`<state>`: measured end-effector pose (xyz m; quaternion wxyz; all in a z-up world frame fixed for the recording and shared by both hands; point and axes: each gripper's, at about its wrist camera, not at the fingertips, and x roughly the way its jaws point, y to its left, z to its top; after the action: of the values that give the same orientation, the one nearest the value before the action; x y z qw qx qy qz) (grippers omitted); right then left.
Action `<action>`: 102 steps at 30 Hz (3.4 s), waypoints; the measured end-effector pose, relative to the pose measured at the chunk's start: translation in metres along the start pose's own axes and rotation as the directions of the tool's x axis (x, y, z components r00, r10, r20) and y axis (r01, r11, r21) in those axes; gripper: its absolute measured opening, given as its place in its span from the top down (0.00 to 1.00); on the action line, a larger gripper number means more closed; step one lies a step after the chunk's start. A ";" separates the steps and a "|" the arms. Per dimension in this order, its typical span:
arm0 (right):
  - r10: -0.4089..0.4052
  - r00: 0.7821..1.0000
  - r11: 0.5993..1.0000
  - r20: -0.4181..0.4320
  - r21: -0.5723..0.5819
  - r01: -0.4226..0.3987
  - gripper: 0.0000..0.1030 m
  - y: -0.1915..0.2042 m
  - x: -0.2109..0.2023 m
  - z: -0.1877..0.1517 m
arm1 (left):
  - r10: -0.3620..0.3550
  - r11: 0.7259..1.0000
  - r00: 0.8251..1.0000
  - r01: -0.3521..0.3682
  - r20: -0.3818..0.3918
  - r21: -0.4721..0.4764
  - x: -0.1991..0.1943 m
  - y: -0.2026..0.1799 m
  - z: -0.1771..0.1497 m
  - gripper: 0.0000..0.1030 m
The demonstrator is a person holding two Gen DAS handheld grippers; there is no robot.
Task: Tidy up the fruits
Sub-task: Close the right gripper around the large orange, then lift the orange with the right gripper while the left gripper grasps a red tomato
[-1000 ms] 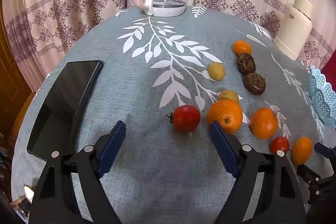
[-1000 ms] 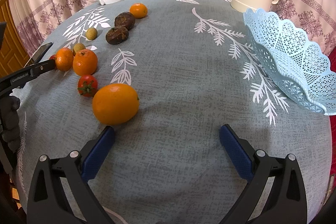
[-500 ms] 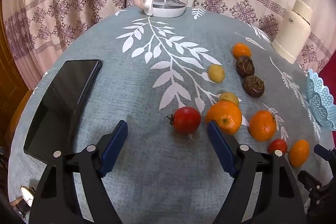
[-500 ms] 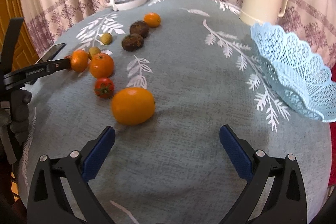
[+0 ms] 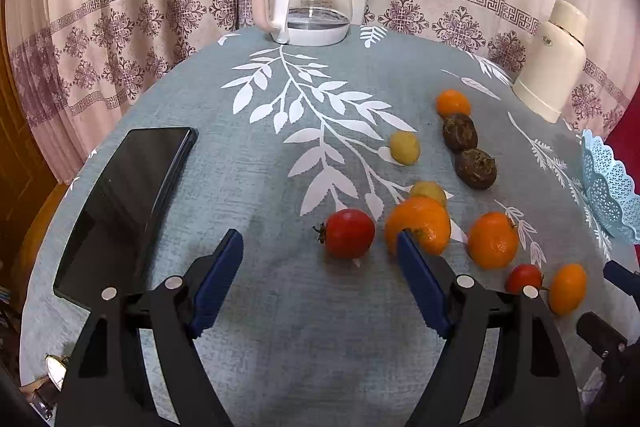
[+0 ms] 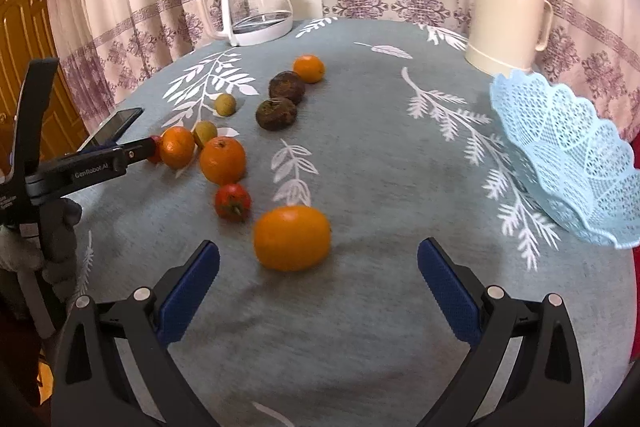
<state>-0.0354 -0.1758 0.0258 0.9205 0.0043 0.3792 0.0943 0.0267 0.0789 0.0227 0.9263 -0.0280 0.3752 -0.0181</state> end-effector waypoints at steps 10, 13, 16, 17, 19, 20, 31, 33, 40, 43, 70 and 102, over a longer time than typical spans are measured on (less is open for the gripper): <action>0.032 0.997 0.999 -0.075 0.024 -0.030 0.42 0.003 0.026 0.009 | -0.016 1.000 1.000 0.016 0.001 -0.014 0.001 0.002 -0.001 0.22; 0.039 0.996 0.999 -0.086 0.031 -0.037 0.44 0.002 0.030 0.009 | -0.018 1.000 1.000 0.018 0.002 -0.016 0.000 0.003 -0.001 0.22; 0.044 0.995 0.999 -0.086 0.035 -0.041 0.44 0.002 0.030 0.009 | -0.018 1.000 1.000 0.018 0.005 -0.017 0.000 0.003 -0.001 0.22; 0.045 0.995 0.998 -0.087 0.038 -0.042 0.44 0.002 0.031 0.010 | -0.019 1.000 1.000 0.019 0.008 -0.018 -0.001 0.003 -0.001 0.22; 0.049 0.995 0.998 -0.087 0.041 -0.045 0.44 0.002 0.031 0.010 | -0.020 1.000 1.000 0.021 0.012 -0.022 -0.003 0.004 -0.001 0.22; 0.050 0.995 0.998 -0.089 0.041 -0.047 0.43 0.002 0.031 0.010 | -0.022 0.999 1.000 0.022 0.014 -0.023 -0.004 0.005 -0.001 0.22; 0.084 0.993 0.996 -0.080 0.042 -0.081 0.56 0.003 0.031 0.008 | -0.013 0.999 1.000 0.013 0.004 0.040 -0.001 -0.009 0.003 0.22; 0.096 0.992 0.994 -0.078 0.054 -0.092 0.56 0.000 0.031 0.008 | -0.017 0.999 1.000 0.017 -0.001 0.029 0.001 -0.005 0.006 0.22; 0.120 0.990 0.991 -0.075 0.075 -0.114 0.56 -0.003 0.032 0.007 | -0.033 0.999 0.999 0.034 -0.023 0.013 0.001 0.006 0.003 0.26; 0.130 0.989 0.989 -0.074 0.084 -0.124 0.56 -0.004 0.032 0.007 | -0.038 0.999 0.999 0.039 -0.036 0.020 0.002 0.007 0.000 0.33; 0.142 0.987 0.986 -0.068 0.097 -0.135 0.56 -0.005 0.032 0.007 | -0.060 0.996 0.995 0.065 -0.078 0.061 0.024 -0.010 0.006 0.67; 0.184 0.983 0.973 0.020 0.139 -0.185 0.56 -0.016 0.015 0.006 | 0.038 0.997 0.996 -0.032 0.076 -0.076 -0.010 0.012 -0.001 0.67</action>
<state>-0.0176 -0.1883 0.0182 0.9065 0.1044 0.3795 0.1526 0.0189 0.0911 0.0285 0.9387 -0.0565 0.3398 0.0133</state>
